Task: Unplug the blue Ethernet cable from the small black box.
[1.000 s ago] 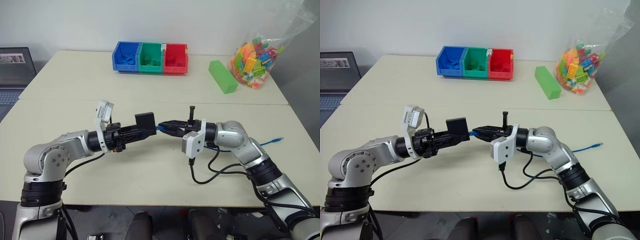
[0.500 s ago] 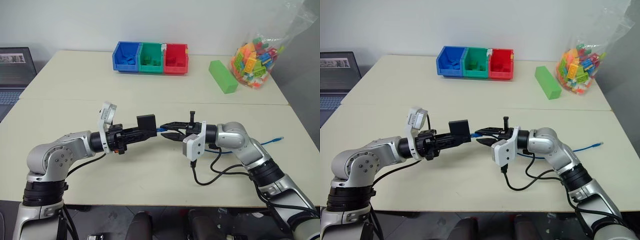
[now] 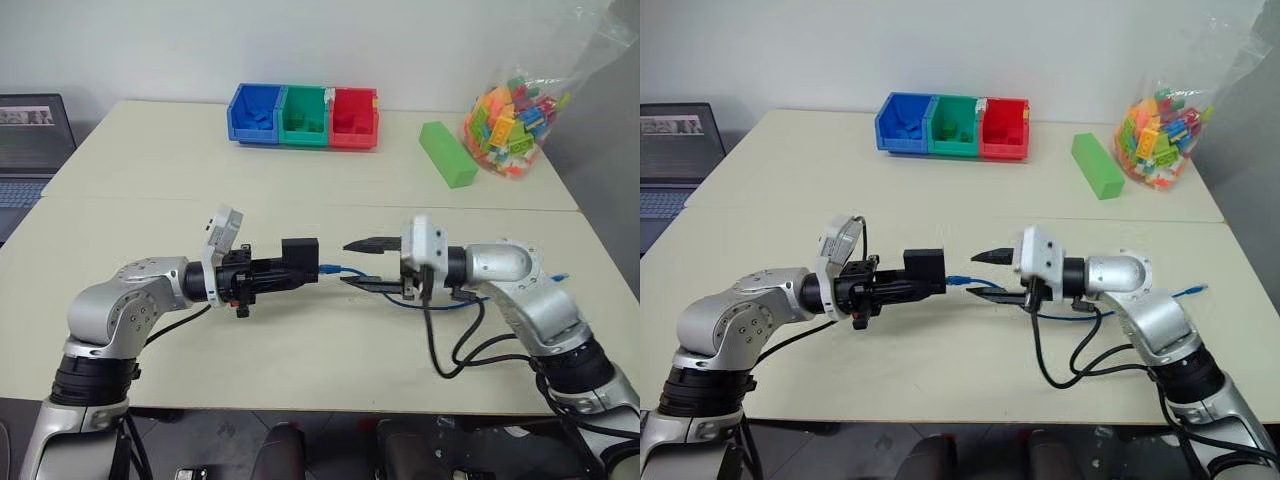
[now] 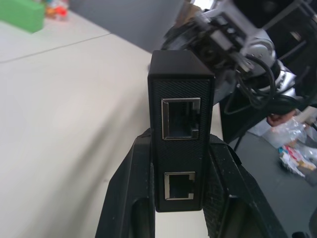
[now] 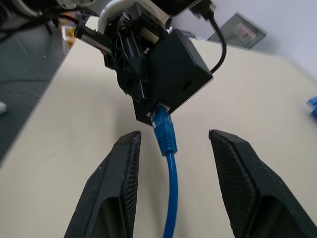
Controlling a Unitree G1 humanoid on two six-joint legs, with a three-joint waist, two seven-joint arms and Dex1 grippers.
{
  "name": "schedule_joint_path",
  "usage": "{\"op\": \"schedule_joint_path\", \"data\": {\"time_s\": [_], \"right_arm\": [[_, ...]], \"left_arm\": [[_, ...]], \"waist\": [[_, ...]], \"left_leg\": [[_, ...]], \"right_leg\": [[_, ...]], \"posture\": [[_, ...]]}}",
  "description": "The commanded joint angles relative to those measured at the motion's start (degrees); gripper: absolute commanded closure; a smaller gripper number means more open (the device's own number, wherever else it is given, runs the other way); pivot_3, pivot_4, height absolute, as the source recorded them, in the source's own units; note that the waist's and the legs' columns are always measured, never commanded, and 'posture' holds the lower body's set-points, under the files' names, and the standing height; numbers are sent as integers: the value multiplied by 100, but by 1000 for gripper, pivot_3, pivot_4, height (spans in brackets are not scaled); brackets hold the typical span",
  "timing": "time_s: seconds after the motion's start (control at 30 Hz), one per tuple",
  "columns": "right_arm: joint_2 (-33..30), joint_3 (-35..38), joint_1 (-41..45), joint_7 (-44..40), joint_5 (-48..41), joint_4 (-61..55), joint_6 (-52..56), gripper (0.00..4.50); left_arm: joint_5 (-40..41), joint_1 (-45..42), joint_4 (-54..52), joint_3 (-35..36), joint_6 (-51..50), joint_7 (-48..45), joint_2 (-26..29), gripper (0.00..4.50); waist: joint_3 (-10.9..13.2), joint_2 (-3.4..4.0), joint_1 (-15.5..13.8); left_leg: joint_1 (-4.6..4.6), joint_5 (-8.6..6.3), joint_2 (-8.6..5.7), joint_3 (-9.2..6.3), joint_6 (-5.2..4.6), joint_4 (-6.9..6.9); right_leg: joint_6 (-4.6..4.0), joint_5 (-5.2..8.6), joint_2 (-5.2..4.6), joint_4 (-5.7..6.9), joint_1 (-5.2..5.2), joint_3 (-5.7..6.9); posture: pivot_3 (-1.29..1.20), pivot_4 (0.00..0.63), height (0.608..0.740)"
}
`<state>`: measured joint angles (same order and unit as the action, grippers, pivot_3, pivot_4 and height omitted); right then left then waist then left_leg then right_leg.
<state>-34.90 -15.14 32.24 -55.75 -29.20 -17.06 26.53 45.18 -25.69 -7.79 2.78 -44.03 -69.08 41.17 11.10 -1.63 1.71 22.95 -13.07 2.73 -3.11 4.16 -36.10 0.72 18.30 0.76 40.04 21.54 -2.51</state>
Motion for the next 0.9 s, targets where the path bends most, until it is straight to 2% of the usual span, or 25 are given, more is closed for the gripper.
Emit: {"op": "schedule_joint_path", "data": {"time_s": [0.03, 0.4, 0.9], "right_arm": [[170, 314, -76, 169, -744, -200, 990, 2195], [838, 560, -57, 657, -1456, -308, 2067, 2195], [1256, 757, -27, 980, -1525, -165, 2265, 2195]], "left_arm": [[94, -151, -215, 32, 149, -210, -13, 3697], [116, -27, -259, 100, 84, -229, 28, 3697], [249, 57, -266, 208, -11, -81, 29, 3697]], "waist": [[0, 0, 9], [0, 0, 19], [0, 0, 18]], "left_leg": [[0, 0, 0, 1, -1, 0], [6, -1, 1, 6, -1, 2], [7, -1, 1, 6, -1, 3]], "right_leg": [[0, 0, 2, -1, 0, 0], [3, 2, 7, -2, 10, 0], [6, 3, 8, -3, 12, 0]], "posture": [[0, 150, 740], [0, 150, 740], [0, 150, 740]]}}
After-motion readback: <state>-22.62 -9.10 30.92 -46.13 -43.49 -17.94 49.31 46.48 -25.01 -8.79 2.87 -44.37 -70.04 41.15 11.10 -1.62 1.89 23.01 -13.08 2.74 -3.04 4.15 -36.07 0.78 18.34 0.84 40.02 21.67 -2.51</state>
